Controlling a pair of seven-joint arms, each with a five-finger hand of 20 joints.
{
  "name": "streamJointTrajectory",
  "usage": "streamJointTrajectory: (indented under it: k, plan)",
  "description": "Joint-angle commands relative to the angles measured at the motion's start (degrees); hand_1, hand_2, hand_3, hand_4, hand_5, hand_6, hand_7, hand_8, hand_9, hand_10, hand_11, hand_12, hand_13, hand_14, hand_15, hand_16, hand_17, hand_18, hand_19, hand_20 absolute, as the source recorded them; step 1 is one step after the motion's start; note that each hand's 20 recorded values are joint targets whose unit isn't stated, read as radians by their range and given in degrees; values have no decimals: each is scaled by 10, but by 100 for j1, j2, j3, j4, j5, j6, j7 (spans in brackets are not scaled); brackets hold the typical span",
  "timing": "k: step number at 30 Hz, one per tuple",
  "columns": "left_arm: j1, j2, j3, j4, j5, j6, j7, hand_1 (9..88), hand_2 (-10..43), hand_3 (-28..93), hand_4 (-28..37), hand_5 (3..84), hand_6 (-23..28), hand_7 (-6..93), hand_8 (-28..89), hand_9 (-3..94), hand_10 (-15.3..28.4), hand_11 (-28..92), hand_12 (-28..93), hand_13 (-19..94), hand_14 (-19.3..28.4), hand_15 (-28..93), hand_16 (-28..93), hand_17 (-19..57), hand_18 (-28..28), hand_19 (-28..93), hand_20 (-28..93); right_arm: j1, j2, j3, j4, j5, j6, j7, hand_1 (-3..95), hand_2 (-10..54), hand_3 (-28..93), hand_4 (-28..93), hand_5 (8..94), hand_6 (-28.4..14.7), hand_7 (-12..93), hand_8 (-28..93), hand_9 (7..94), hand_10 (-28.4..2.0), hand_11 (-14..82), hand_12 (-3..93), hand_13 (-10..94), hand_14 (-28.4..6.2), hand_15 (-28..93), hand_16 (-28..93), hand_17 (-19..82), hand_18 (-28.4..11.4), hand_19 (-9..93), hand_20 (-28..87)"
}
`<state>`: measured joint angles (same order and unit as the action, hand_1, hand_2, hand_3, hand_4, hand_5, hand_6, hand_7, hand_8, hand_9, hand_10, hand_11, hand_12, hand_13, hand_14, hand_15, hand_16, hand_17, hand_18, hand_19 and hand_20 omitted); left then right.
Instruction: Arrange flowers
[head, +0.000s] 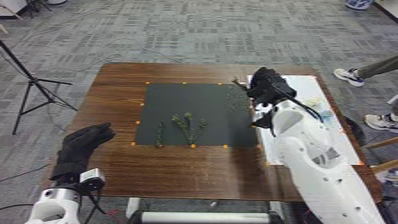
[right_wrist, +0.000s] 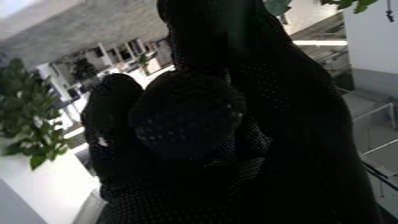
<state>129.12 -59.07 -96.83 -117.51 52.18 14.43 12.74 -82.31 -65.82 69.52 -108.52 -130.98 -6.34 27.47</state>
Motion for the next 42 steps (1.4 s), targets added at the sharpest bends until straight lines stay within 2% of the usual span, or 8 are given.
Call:
streamJointTrajectory:
  k: [1, 15, 28, 37, 38, 42]
  plan:
    - [72, 17, -44, -70, 7, -100, -25, 338, -1, 711, -114, 568, 27, 198, -73, 558, 138, 233, 138, 459, 174, 260, -10, 111, 113, 123, 228, -350, -396, -351, -78, -110, -118, -6, 644, -95, 589, -131, 729, -21, 362, 212, 937, -83, 174, 451, 937, 5, 596, 262, 682, -97, 932, 487]
    - [77, -18, -6, -76, 14, -127, -39, 338, -1, 711, -116, 569, 28, 197, -73, 558, 137, 233, 138, 459, 174, 259, -11, 110, 113, 123, 228, -479, -888, -636, 342, -408, -159, -49, 641, -95, 590, -129, 728, -19, 366, 210, 937, -82, 179, 444, 937, 4, 598, 258, 685, -95, 932, 487]
    - [90, -53, 16, -72, -9, -172, -61, 335, -3, 711, -114, 566, 28, 197, -73, 557, 138, 232, 138, 458, 175, 259, -10, 109, 113, 123, 227, -572, -1190, -420, 813, -612, -137, -1, 640, -95, 589, -131, 727, -19, 369, 207, 937, -83, 178, 434, 937, 4, 598, 258, 687, -95, 932, 488]
    - [106, -64, 26, -74, -11, -202, -57, 332, -4, 712, -113, 566, 29, 195, -72, 556, 137, 232, 138, 457, 175, 259, -10, 107, 114, 125, 227, -551, -1270, -327, 908, -639, -115, 12, 638, -95, 592, -133, 726, -18, 376, 198, 937, -83, 181, 425, 937, 3, 597, 257, 687, -95, 932, 487]
    - [86, -62, 25, -65, -2, -242, -87, 332, -4, 712, -113, 565, 29, 195, -72, 556, 137, 232, 139, 457, 175, 259, -11, 107, 114, 125, 227, -556, -1263, -323, 896, -621, -132, 32, 638, -95, 593, -132, 725, -18, 377, 198, 937, -83, 181, 424, 937, 3, 598, 257, 687, -95, 932, 487]
    - [96, -56, 10, -71, 0, -247, -102, 329, -5, 711, -113, 565, 29, 195, -71, 554, 137, 232, 140, 454, 175, 258, -10, 106, 114, 125, 226, -594, -1217, -331, 836, -555, -157, 3, 625, -95, 606, -122, 720, -17, 384, 200, 937, -84, 183, 423, 937, 3, 597, 257, 687, -96, 932, 487]
